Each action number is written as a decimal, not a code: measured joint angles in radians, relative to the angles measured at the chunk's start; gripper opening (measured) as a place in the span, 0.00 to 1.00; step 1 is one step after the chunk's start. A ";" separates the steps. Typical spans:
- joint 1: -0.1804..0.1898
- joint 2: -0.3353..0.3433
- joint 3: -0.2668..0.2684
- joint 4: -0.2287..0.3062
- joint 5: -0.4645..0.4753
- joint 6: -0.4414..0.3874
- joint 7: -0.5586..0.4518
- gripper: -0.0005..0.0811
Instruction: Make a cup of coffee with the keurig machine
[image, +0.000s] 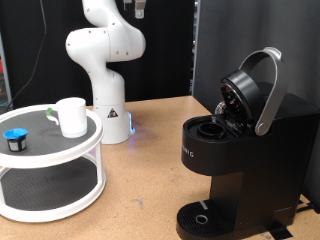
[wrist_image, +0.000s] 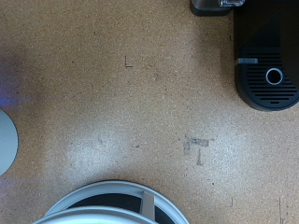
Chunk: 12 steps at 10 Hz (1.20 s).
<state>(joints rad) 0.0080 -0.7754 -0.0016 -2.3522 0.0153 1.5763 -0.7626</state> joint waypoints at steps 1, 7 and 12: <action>0.000 -0.002 -0.006 0.000 0.002 0.006 -0.011 0.99; 0.000 -0.071 -0.143 -0.008 -0.044 -0.066 -0.268 0.99; -0.017 -0.064 -0.250 -0.043 -0.115 0.011 -0.360 0.99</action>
<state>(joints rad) -0.0091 -0.8399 -0.2512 -2.3954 -0.0998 1.5875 -1.1224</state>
